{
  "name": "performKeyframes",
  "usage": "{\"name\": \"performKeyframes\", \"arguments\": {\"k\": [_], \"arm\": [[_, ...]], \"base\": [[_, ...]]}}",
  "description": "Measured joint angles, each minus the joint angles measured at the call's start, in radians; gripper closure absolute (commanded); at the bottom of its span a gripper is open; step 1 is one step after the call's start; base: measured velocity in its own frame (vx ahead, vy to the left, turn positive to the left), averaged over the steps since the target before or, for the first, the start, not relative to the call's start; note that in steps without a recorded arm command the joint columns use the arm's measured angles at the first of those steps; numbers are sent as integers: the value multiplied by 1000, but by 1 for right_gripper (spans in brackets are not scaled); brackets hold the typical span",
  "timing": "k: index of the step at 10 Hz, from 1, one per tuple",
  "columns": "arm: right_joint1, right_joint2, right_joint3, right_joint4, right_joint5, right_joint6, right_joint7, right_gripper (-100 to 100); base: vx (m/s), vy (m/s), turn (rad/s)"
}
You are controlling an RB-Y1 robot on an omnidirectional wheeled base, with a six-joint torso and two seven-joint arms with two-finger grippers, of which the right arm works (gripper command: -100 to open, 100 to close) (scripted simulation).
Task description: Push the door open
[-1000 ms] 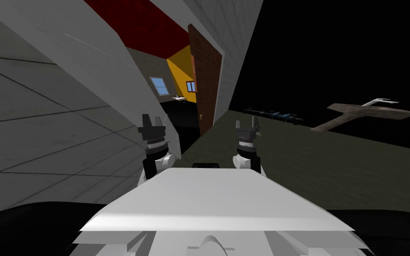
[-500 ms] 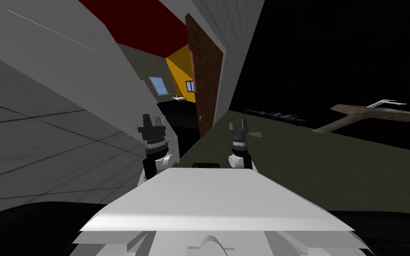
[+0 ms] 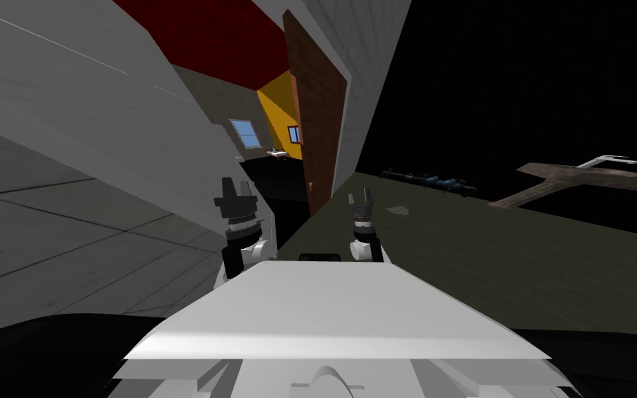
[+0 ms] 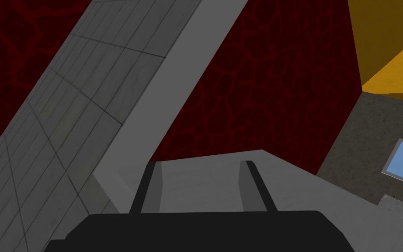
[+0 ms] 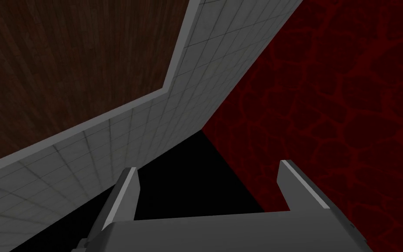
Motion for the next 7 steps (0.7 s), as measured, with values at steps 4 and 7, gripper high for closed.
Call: {"name": "performKeyframes", "arguments": {"k": [4, 7], "arm": [[-41, -9, 64, 99, 6, -19, 2, -100], [-66, -20, 102, 171, 8, -39, -1, -100]], "base": [[149, -12, -3], [124, -10, -5]]}}
